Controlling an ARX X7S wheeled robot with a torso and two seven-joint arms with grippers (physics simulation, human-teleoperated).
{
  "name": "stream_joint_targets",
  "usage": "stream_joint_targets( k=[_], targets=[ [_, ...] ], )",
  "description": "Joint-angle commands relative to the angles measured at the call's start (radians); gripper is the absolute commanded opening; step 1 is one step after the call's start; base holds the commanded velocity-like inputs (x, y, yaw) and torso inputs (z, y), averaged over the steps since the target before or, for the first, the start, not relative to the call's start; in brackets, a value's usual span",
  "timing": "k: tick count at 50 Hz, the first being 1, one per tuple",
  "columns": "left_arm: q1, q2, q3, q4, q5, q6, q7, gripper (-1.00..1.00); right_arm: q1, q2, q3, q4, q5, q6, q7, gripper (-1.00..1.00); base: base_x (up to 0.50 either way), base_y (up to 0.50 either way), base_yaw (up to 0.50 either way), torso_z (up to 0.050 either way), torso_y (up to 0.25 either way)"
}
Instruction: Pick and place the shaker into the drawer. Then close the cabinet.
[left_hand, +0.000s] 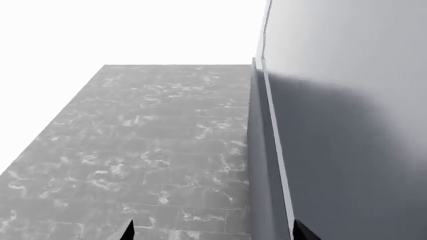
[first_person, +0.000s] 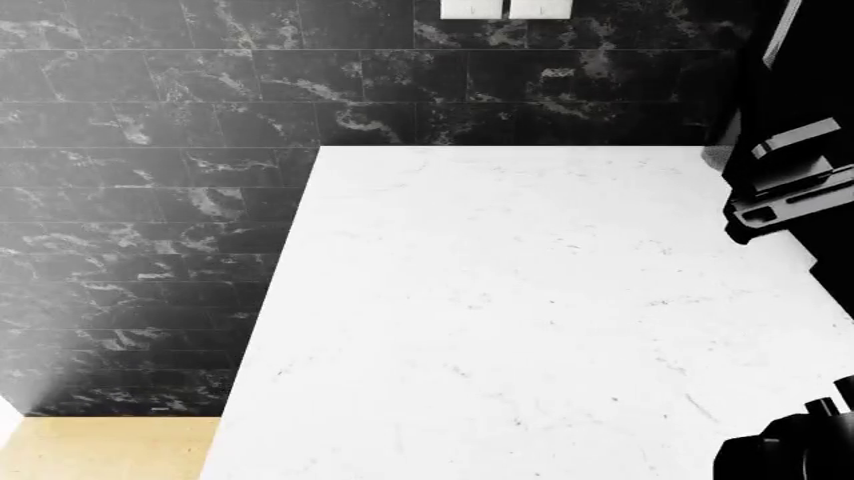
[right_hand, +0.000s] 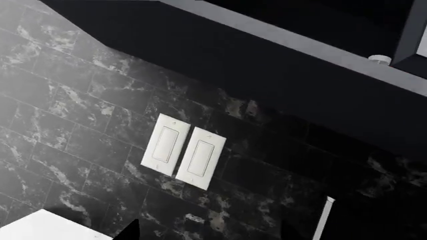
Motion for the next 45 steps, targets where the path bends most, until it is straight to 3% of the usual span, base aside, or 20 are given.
stream_joint_targets(
  k=[1,8,12,13,20,28,45],
  targets=[
    [-0.305,0.100,0.238,-0.256,0.156,0.152,0.137,1.00,-0.084,0.008,0.043,-0.048,-0.016,0.001,-0.007,1.00,0.00,0.00,0.00,0.000,0.000],
    [-0.308,0.367,0.290,-0.708,0.563,0.456,0.588,1.00,-0.120,-0.017,0.049,-0.069,-0.032,0.001,-0.007,1.00,0.00,0.00,0.00,0.000,0.000],
    [-0.308,0.552,0.125,-1.047,0.850,0.695,0.807,1.00,-0.148,-0.023,0.058,-0.088,-0.036,0.001,-0.007,1.00,0.00,0.00,0.00,0.000,0.000],
    [-0.308,0.564,0.148,-1.121,0.847,0.756,0.820,1.00,-0.158,-0.023,0.064,-0.096,-0.037,0.001,-0.007,1.00,0.00,0.00,0.00,0.000,0.000],
    [-0.308,0.565,0.551,-1.407,0.594,0.982,0.759,1.00,-0.207,-0.044,0.086,-0.134,-0.052,0.001,-0.007,1.00,0.00,0.00,0.00,0.000,0.000],
    [-0.308,0.565,0.789,-1.469,0.473,1.080,0.688,1.00,-0.252,-0.065,0.096,-0.163,-0.076,0.001,-0.007,1.00,0.00,0.00,0.00,0.000,0.000],
    [-0.308,0.565,0.863,-1.446,0.435,1.020,0.588,1.00,-0.261,-0.055,0.145,-0.163,-0.074,0.000,-0.007,1.00,0.00,0.00,0.00,0.000,0.000]
  ],
)
